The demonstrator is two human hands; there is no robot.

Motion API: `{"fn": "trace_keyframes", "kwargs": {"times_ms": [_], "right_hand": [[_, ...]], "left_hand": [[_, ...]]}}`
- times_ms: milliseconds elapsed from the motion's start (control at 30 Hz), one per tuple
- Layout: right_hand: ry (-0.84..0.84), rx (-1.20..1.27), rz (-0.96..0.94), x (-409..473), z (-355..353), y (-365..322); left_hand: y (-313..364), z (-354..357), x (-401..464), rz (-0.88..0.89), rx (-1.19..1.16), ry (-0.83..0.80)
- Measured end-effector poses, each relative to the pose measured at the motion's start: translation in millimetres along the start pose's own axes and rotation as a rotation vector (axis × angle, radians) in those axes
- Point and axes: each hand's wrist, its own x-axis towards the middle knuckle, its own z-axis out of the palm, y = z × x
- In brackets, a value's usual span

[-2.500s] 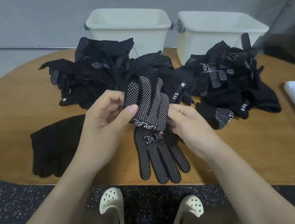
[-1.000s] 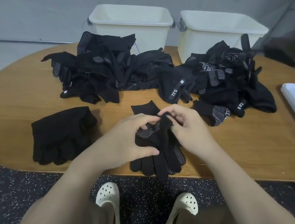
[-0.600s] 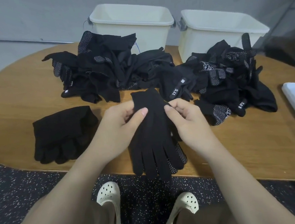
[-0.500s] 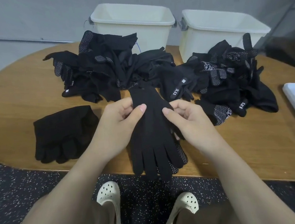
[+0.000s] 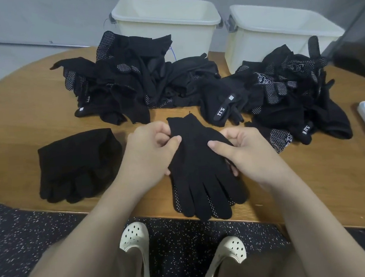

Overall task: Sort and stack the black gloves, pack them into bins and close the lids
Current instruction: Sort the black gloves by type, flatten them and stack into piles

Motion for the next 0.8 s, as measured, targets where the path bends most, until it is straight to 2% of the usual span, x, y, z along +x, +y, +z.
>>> {"fn": "trace_keyframes", "kwargs": {"times_ms": [300,533,800], "right_hand": [[0.137,-0.275,-0.044,10,11,6],[0.207,-0.341,-0.094,4,12,1],[0.271,-0.534,-0.126,4,17,9]], "left_hand": [[-9,8,11,0.039,0.194,0.138],[-12,11,16,0.064,0.189,0.166],[-13,16,24,0.093,0.386,0.189]]}}
